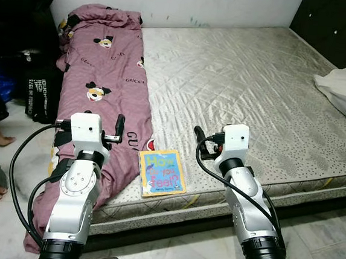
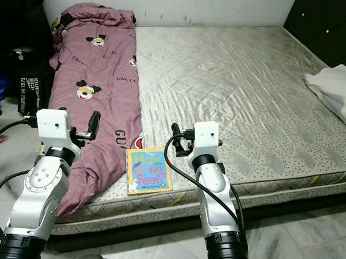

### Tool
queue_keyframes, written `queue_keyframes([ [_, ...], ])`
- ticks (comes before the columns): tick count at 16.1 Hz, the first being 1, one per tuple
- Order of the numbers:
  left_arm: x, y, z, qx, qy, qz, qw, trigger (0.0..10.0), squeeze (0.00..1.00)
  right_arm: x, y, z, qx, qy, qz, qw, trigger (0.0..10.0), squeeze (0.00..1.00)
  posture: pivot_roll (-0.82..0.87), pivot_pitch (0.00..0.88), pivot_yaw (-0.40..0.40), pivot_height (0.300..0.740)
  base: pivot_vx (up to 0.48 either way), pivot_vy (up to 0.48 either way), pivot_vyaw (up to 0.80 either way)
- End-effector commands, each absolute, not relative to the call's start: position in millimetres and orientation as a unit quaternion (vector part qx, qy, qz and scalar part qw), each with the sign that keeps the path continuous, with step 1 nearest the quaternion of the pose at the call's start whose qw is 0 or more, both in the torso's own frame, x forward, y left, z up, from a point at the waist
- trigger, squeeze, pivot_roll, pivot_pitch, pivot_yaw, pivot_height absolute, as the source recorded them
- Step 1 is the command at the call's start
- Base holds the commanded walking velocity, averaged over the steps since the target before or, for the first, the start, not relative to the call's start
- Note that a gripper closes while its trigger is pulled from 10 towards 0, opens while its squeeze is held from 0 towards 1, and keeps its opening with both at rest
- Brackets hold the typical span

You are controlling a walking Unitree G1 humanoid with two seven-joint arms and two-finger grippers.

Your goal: Clean up the room

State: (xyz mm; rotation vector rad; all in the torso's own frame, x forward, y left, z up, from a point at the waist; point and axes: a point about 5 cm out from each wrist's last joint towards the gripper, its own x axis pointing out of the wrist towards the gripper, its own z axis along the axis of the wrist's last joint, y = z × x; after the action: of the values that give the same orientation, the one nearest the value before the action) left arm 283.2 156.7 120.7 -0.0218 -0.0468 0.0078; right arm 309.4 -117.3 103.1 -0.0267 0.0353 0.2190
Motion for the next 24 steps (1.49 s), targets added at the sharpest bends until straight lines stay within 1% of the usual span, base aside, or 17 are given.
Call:
queue_keyframes([
  [1, 283.7, 155.7, 126.3, -0.011, -0.033, -0.006, 0.999, 10.0, 0.0, 310.4, -117.9, 107.6, -0.015, 0.01, 0.108, 0.994, 10.0, 0.0, 0.05, 0.001, 0.003, 0.74, 0.274, 0.0, 0.0],
  [16, 283.5, 154.8, 125.1, -0.008, -0.028, -0.007, 1.0, 10.0, 0.0, 310.5, -117.6, 105.8, -0.016, 0.013, 0.11, 0.994, 10.0, 0.0, 0.05, 0.0, 0.001, 0.74, 0.32, 0.0, 0.0],
  [24, 284.6, 153.4, 123.0, -0.017, -0.021, -0.002, 1.0, 10.0, 0.0, 311.1, -117.9, 104.4, -0.016, 0.016, 0.111, 0.994, 10.0, 0.0, 0.05, 0.0, 0.001, 0.74, 0.0, 0.0, 0.0],
])
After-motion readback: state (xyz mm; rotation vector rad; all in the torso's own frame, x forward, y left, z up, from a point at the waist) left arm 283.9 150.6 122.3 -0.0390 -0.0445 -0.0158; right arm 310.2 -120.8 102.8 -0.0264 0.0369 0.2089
